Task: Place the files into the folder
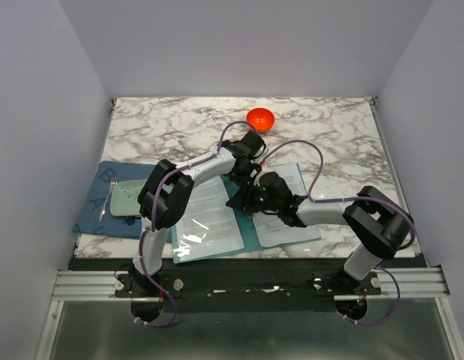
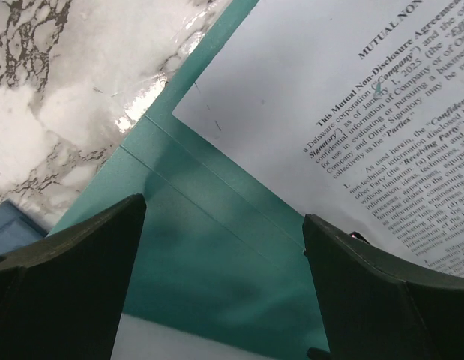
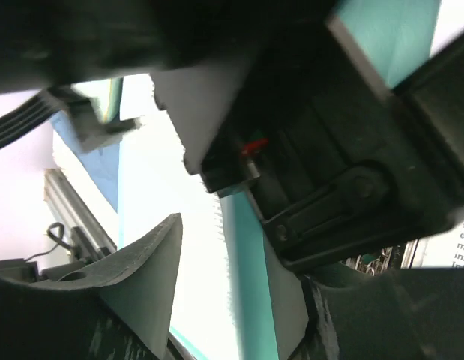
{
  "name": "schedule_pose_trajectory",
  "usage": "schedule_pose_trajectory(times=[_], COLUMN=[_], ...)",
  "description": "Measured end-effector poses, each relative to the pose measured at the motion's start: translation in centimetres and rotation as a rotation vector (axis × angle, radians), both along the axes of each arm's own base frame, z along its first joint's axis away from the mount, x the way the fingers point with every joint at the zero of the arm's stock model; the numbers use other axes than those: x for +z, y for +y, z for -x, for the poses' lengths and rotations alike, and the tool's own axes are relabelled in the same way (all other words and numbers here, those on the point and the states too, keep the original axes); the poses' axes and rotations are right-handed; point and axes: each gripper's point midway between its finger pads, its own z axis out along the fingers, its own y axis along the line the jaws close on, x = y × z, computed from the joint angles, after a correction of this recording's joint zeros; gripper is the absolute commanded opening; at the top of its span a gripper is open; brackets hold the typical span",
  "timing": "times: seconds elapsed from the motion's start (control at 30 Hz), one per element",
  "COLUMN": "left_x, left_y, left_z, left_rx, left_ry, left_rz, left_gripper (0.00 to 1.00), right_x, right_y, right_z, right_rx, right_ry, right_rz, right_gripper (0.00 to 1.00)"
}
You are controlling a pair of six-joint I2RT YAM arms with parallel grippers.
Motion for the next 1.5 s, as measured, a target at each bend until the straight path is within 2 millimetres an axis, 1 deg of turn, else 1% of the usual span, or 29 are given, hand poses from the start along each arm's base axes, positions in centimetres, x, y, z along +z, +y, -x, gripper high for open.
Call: schedule_pose_trajectory(times=[0.13, 0.3, 0.4, 0.47, 0.6, 0.67, 0.73, 0.77, 0.8, 0.87, 0.93, 0.97, 1.03, 1.1, 1.27, 1.4, 1.5], left_x=[1.9, 5.3, 7.3, 8.2, 10.4, 11.6, 13.5, 14.3, 15.5, 17.3, 18.2, 18.3, 17.7, 16.7, 13.9, 13.3, 13.5], left_y=[0.2, -0.9, -1.4, -1.4, -0.2, 1.2, 3.5, 4.5, 6.1, 8.5, 10.3, 11.1, 12.4, 13.4, 15.1, 15.7, 16.3], left_z=[-0.4, -0.5, -0.9, -1.3, -1.6, -1.8, -1.9, -1.8, -1.6, -1.0, 0.3, 1.1, 2.4, 3.2, 4.7, 5.4, 5.6], left_rx=[-0.028, -0.061, -0.066, -0.065, -0.042, -0.022, 0.009, 0.019, 0.038, 0.056, 0.06, 0.058, 0.061, 0.066, 0.079, 0.08, 0.088], left_ry=[-0.007, -0.018, -0.02, -0.025, -0.026, -0.027, -0.044, -0.055, -0.076, -0.121, -0.147, -0.15, -0.137, -0.111, -0.047, -0.037, -0.045], left_rz=[0.012, 0.08, 0.127, 0.15, 0.198, 0.218, 0.252, 0.267, 0.283, 0.304, 0.314, 0.317, 0.311, 0.298, 0.259, 0.25, 0.254], left_gripper=[0.99, 0.99, 0.99, 0.99, 0.99, 0.99, 0.99, 0.99, 0.99, 0.99, 0.99, 0.99, 0.99, 0.99, 0.99, 0.99, 0.99], right_x=[1.7, 3.2, 4.1, 4.7, 6.2, 6.6, 5.8, 4.9, 3.7, 1.0, -1.3, -2.0, -2.8, -2.9, -2.5, -2.6, -2.8], right_y=[0.0, -0.9, -1.7, -2.1, -2.3, -2.1, -2.5, -2.6, -3.1, -4.0, -4.9, -5.3, -5.7, -5.8, -5.4, -5.1, -4.9], right_z=[-0.4, -0.5, -1.3, -2.0, -3.1, -3.4, -3.7, -3.5, -3.4, -2.6, -1.6, -1.1, -0.5, -0.3, -0.5, -0.7, -0.7], right_rx=[0.02, 0.012, -0.021, -0.043, -0.067, -0.08, -0.1, -0.094, -0.098, -0.09, -0.076, -0.068, -0.059, -0.057, -0.059, -0.058, -0.056], right_ry=[-0.034, -0.064, -0.095, -0.109, -0.153, -0.162, -0.143, -0.123, -0.099, -0.042, 0.008, 0.027, 0.049, 0.055, 0.048, 0.047, 0.047], right_rz=[0.044, 0.085, 0.14, 0.193, 0.282, 0.328, 0.39, 0.424, 0.469, 0.558, 0.633, 0.663, 0.696, 0.708, 0.708, 0.712, 0.717], right_gripper=[0.56, 0.51, 0.49, 0.46, 0.44, 0.42, 0.4, 0.37, 0.36, 0.36, 0.35, 0.35, 0.34, 0.34, 0.33, 0.33, 0.32])
